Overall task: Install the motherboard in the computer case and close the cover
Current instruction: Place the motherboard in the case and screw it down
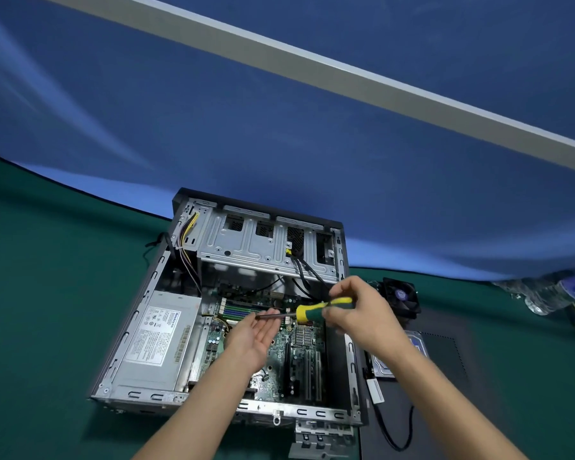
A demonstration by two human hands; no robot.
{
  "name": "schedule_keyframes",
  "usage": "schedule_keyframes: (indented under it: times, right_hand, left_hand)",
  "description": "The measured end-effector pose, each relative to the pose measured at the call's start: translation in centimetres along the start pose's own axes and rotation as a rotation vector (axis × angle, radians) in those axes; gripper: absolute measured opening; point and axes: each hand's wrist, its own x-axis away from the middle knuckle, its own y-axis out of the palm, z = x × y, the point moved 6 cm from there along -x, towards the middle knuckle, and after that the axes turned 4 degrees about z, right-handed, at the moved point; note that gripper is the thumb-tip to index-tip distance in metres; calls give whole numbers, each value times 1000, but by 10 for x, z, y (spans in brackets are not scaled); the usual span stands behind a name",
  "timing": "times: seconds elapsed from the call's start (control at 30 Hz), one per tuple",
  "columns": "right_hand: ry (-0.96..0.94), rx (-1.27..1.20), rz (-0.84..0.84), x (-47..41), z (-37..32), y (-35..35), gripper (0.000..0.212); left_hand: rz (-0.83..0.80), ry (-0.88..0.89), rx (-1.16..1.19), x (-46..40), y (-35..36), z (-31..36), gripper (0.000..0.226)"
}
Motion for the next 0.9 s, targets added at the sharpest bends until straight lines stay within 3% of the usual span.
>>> schedule_keyframes:
  times: [0.07,0.33,0.73,0.8,0.9]
  right_hand:
    - [-33,20,84,0,-2,0,17]
    - [-34,300,22,-5,-2,5,11]
    - [-57,320,77,-5,8,7,11]
    - [-68,329,106,-5,8,4,11]
    - [-59,378,139,-6,10,-4,11]
  left_hand:
    - [23,-41,2,0,0,-7,14]
    - [57,-147,-11,3,8,-25,26]
    - [42,-167,-178,-4,9,-30,38]
    - [23,-195,-299,-6,8,-33,49]
    - [18,-122,-697,-11,6,-29,53]
